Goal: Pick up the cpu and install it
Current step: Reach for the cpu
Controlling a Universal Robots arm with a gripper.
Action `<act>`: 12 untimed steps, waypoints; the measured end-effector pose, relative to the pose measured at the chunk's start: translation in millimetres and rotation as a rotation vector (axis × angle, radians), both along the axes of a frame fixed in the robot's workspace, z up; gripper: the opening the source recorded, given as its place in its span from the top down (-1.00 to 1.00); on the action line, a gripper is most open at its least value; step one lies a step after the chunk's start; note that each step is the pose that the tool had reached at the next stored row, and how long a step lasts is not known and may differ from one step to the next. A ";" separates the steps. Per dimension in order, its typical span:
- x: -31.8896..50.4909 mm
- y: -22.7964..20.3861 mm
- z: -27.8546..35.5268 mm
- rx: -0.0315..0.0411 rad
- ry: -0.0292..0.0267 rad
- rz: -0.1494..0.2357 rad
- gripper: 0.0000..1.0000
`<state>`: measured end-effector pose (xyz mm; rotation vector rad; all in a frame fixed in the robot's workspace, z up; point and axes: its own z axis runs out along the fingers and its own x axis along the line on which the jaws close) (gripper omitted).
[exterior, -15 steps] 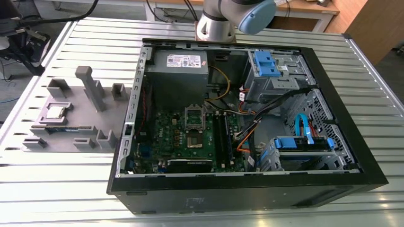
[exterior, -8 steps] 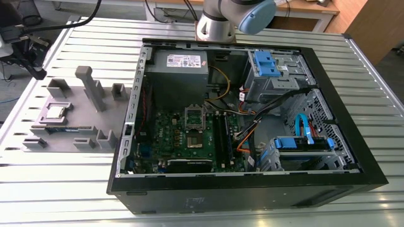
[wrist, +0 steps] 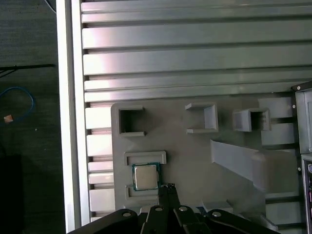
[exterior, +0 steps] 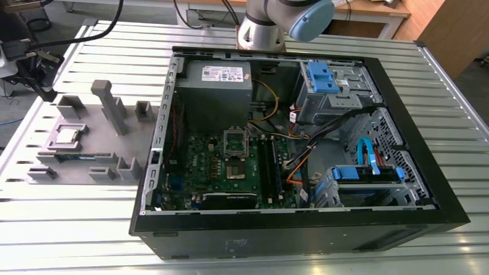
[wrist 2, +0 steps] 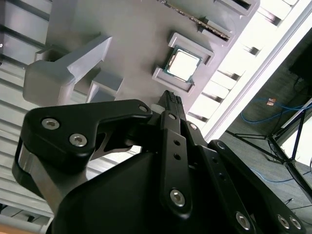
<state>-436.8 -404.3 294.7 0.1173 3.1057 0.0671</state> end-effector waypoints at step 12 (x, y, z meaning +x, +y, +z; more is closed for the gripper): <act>-8.0 -1.9 -15.2 -0.0001 0.0002 0.000 0.79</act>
